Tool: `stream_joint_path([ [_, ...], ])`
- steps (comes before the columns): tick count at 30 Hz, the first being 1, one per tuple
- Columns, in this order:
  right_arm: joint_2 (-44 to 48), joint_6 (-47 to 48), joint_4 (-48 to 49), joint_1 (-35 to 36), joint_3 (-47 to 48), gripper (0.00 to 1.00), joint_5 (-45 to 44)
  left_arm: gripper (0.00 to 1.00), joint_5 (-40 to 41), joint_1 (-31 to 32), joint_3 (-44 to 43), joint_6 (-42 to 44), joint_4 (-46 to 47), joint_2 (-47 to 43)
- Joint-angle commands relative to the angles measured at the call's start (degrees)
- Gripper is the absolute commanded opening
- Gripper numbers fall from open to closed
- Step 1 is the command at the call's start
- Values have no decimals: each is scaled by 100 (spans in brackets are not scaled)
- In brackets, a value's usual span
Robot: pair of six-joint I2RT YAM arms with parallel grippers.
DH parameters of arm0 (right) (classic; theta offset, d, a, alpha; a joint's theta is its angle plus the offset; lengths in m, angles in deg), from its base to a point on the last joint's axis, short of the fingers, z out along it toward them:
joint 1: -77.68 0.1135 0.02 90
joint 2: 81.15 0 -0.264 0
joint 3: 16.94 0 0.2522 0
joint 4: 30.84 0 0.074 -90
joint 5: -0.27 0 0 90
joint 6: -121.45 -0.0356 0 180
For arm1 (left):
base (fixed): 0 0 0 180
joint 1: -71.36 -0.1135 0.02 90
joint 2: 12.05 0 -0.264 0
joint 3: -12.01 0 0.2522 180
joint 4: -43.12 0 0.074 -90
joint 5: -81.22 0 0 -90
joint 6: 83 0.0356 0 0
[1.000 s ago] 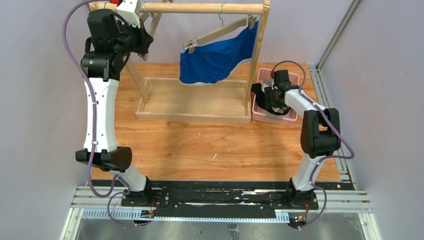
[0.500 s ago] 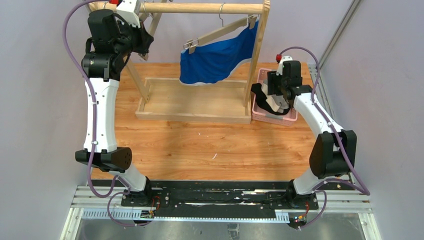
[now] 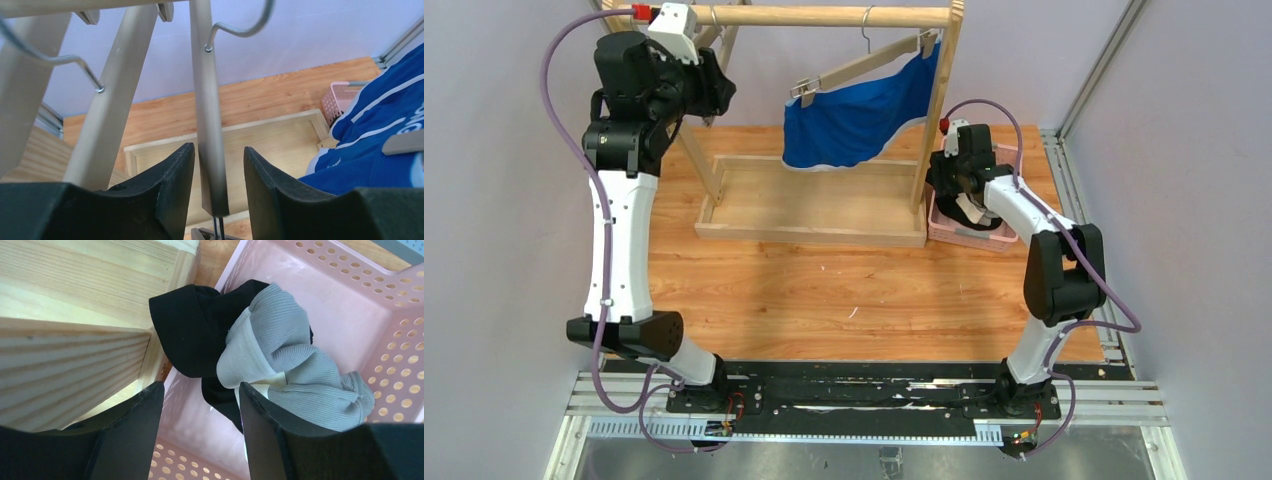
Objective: Remove the underwear clipped to the hanger
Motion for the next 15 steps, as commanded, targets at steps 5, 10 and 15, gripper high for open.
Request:
stream_joint_path([
  [5, -288, 147, 335, 147, 353, 58, 114, 52, 218, -43, 114, 14, 71, -512],
  [10, -610, 166, 270, 186, 544, 52, -7, 53, 240, -37, 166, 0, 32, -632],
  [15, -786, 214, 199, 195, 609, 41, -50, 53, 279, -38, 316, -31, 12, -833],
])
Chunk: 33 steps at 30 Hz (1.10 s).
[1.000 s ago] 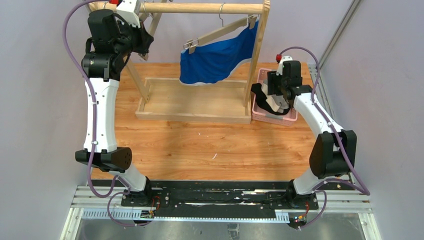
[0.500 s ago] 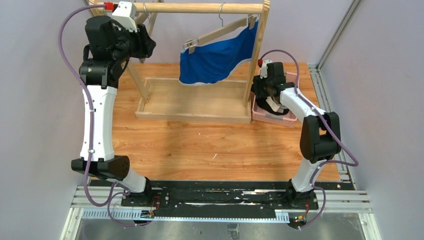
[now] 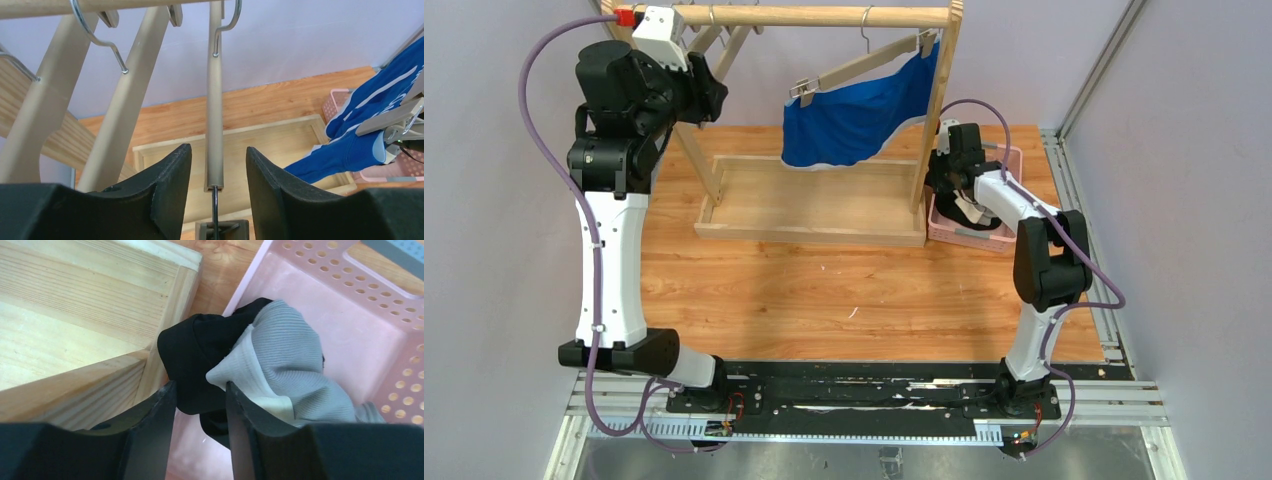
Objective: Remove the underwear clipped to the hanger
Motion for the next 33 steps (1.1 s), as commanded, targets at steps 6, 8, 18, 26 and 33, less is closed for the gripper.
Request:
stream_joint_path([
  [6, -92, 163, -4, 173, 137, 26, -227, 54, 83, -35, 167, -31, 6, -530],
  [8, -59, 183, -15, 173, 132, 17, -307, 55, 74, -35, 169, -26, 6, -633],
  [18, 137, 211, -16, 176, 169, 5, -252, 56, 107, -35, 175, 110, -149, -916],
  [26, 273, 208, 10, 177, 158, 46, 3, 56, -27, -35, 353, 131, -154, -1018],
  [33, 238, 351, 61, 193, 220, 57, -152, 55, -87, -35, 457, 135, -150, -1054],
])
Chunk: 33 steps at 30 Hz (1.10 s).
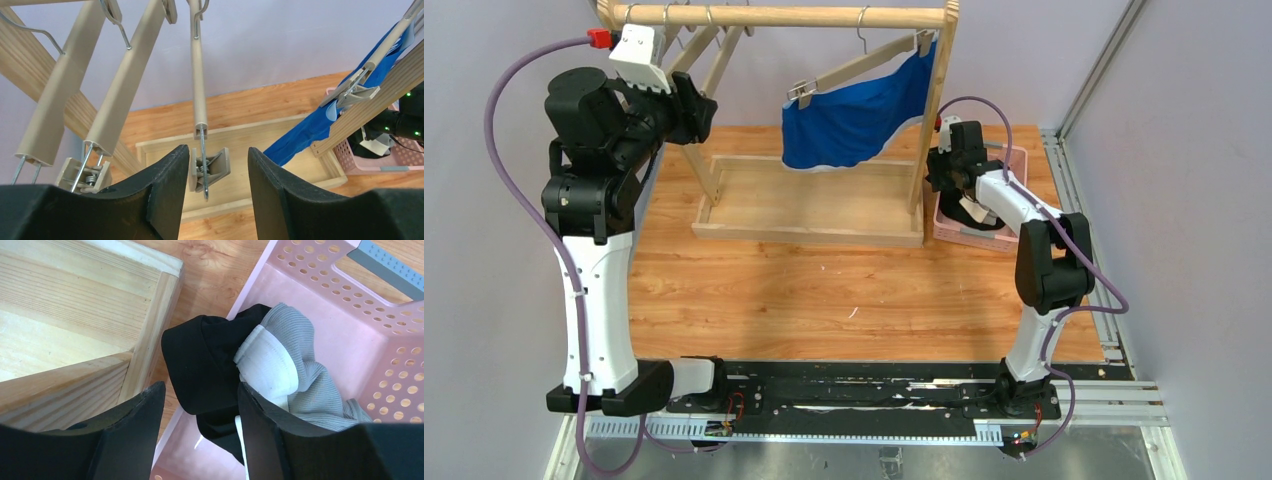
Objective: Remove the underwear clipped to the hanger
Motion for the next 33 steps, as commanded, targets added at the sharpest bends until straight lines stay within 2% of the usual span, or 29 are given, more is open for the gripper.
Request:
stream_joint_path([
  [1, 138, 204, 48, 160, 233, 57, 44, 54, -131, -35, 15, 85, 45, -105],
  [9, -167, 228, 42, 186, 514, 51, 39, 54, -222, -35, 76, -27, 110, -107],
  [13, -298, 249, 46, 189, 565, 39, 48, 53, -247, -35, 178, -82, 231, -170],
  [23, -504, 248, 20, 178, 559, 38, 39, 52, -393, -35, 265, -86, 289, -268],
  [25, -516, 240, 20, 180, 559, 33, 46, 52, -401, -35, 279, -99, 301, -270],
  [29, -516, 264, 20, 180, 576, 13, -8, 52, -430, -35, 328, -107, 320, -244],
  [33, -515, 293, -62, 167, 637, 14, -111, 52, -451, -35, 419, -146, 405, -260],
])
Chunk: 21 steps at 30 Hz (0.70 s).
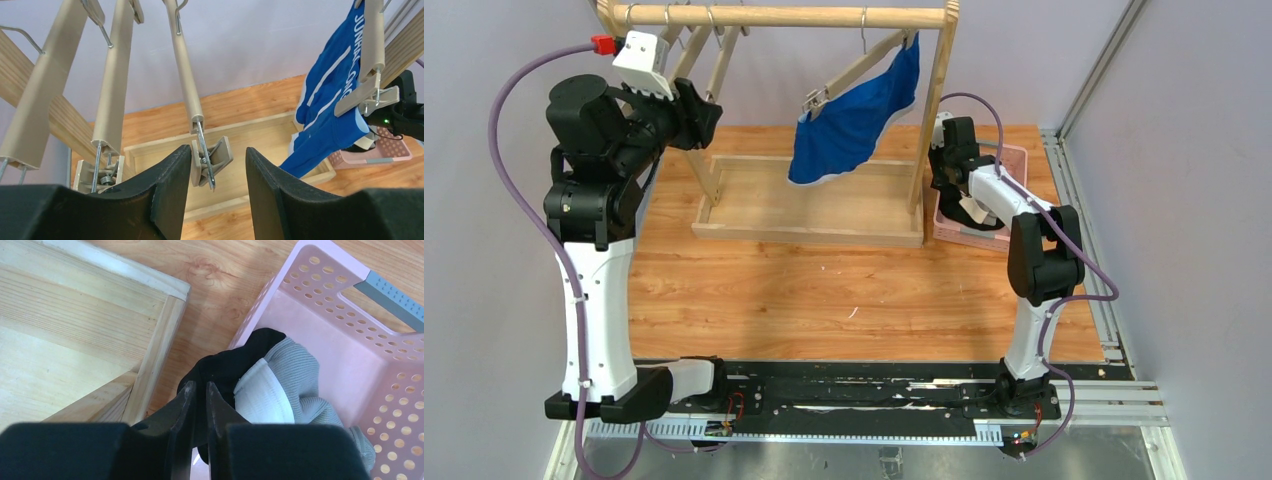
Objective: Remove the underwear clipped to the hanger
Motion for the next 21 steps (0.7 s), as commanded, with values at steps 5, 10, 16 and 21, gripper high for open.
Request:
stream_joint_path([
  [5, -81, 140, -133, 90, 172, 16, -180, 52, -161, -35, 149, -117, 290, -55],
  [10, -84, 158, -162, 92, 153, 18, -257, 51, -191, -35, 170, -114, 292, -47],
  [16, -239, 151, -208, 88, 151, 13, -352, 50, -234, -35, 171, -145, 302, -77],
  [21, -210, 121, -204, 83, 122, 1, -437, 47, -345, -35, 163, -159, 299, -118],
])
